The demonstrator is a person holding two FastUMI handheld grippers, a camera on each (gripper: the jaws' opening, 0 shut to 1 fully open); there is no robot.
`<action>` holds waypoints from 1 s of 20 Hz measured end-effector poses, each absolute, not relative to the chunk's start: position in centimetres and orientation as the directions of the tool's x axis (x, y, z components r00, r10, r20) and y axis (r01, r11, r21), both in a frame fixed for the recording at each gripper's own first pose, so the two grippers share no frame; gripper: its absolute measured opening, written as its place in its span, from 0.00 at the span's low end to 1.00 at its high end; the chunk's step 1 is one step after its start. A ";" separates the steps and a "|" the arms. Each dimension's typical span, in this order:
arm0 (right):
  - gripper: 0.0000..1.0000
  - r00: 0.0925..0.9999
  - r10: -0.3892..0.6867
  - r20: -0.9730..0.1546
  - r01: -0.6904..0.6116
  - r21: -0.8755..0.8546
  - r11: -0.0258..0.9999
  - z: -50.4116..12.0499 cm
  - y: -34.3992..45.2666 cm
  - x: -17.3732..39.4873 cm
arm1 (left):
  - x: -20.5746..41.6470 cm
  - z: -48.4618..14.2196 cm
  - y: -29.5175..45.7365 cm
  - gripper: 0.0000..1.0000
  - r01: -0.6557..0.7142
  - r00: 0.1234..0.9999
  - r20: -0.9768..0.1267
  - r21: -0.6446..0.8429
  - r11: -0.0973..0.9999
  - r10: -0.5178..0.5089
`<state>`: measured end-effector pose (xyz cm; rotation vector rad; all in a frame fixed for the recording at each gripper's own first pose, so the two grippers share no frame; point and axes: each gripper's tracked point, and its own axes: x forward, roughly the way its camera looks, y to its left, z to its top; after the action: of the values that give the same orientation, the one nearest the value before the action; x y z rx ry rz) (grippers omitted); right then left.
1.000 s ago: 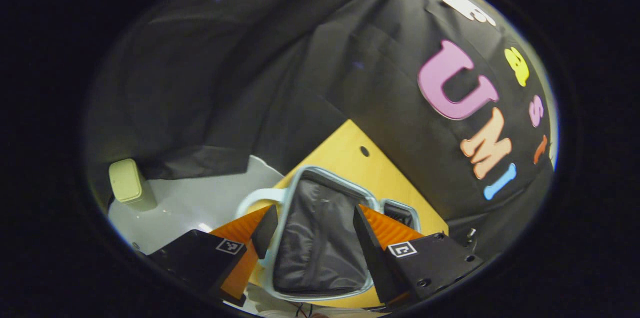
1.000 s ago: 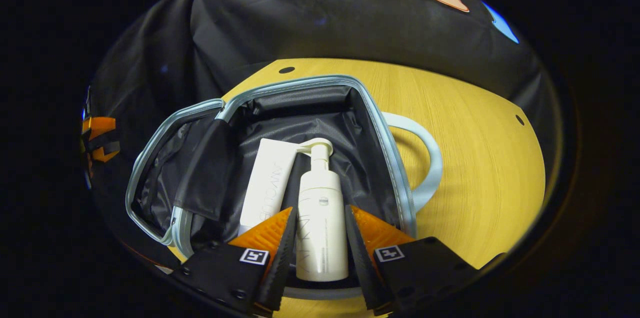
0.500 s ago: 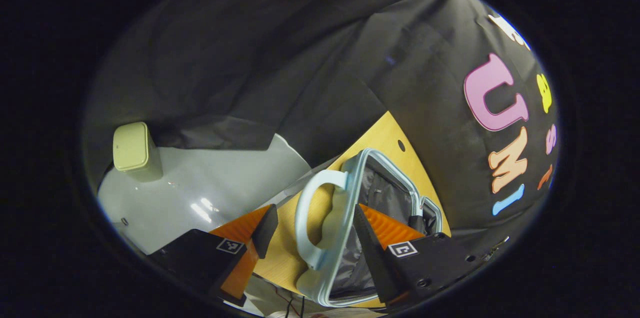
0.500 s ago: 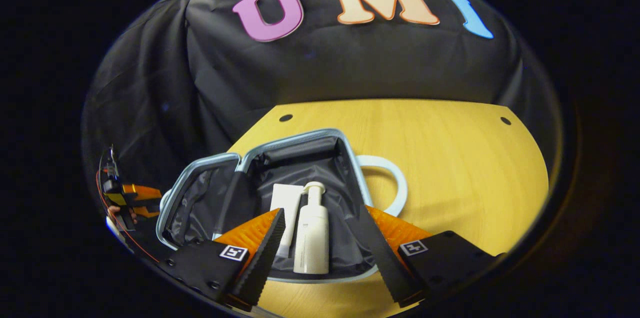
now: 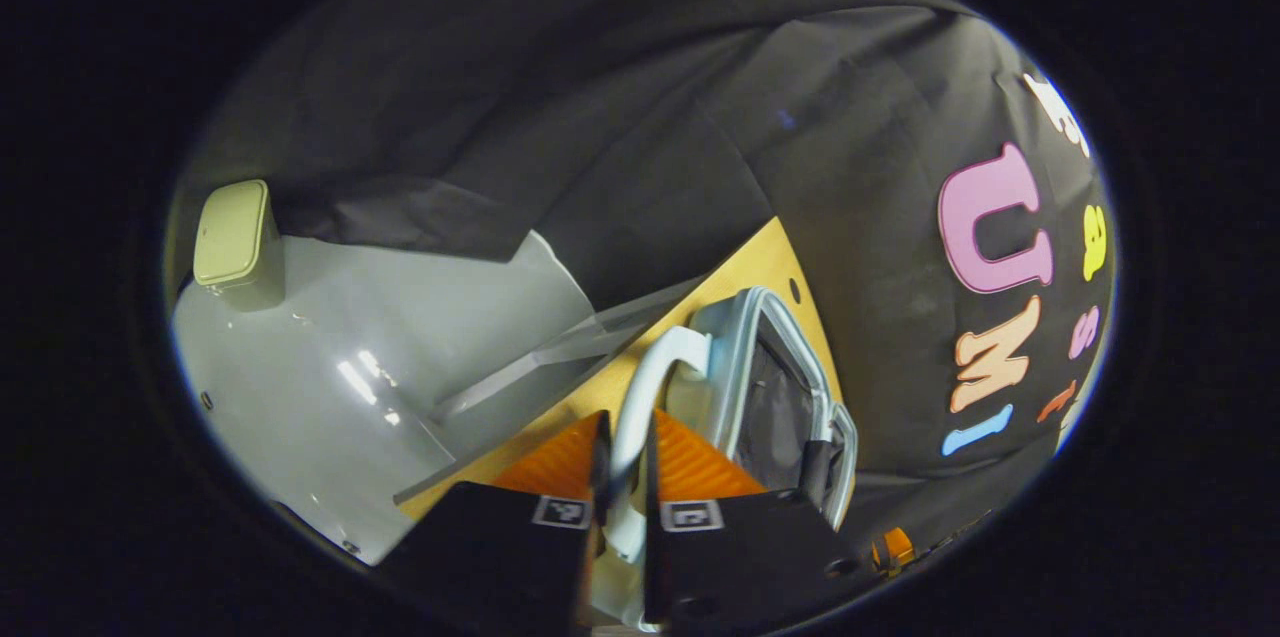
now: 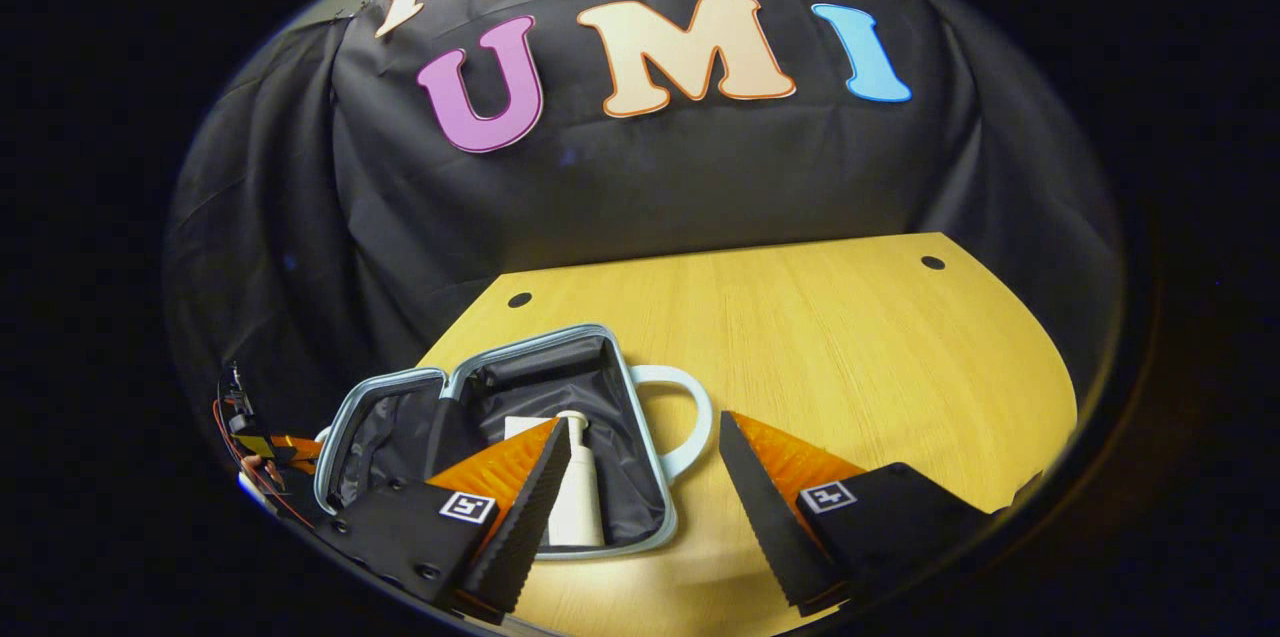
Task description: First open the suitcase, pack the skin care products into it, and then close the suitcase.
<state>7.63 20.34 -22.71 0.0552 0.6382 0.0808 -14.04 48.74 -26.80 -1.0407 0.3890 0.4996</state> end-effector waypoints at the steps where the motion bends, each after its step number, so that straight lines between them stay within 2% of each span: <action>1: 0.94 0.800 0.085 -0.594 -0.052 0.074 0.996 -22.7 20.1 7.4 | -14.2 -26.2 48.5 0.06 -0.550 0.833 -0.516 -0.727 0.411 0.201; 6: 0.94 0.811 0.069 -0.582 -0.045 0.056 0.997 -22.2 19.5 6.4 | -14.2 -24.5 47.1 0.00 -0.510 0.856 -0.490 -0.743 0.433 0.167; 7: 0.89 0.815 0.067 -0.575 -0.046 0.051 0.998 -21.8 19.4 6.1 | -14.1 -23.8 46.9 0.00 -0.504 0.858 -0.484 -0.737 0.450 0.170; 8: 0.94 0.820 0.065 -0.568 -0.046 0.047 0.998 -21.6 19.2 5.7 | -14.1 -22.7 46.7 0.00 -0.496 0.863 -0.476 -0.733 0.466 0.170; 14: 0.94 0.824 0.038 -0.566 -0.019 0.040 0.999 -20.8 17.2 3.4 | -12.0 -13.9 44.0 0.00 -0.367 0.927 -0.344 -0.749 0.551 0.149; 20: 0.94 0.829 0.016 -0.559 0.001 0.030 1.000 -20.1 14.1 1.5 | -9.5 -7.3 39.6 0.00 -0.281 0.953 -0.283 -0.678 0.679 0.112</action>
<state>1.52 14.09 -20.09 0.0296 0.5936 0.0080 -9.46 39.59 -7.34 -0.7956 0.2264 0.2229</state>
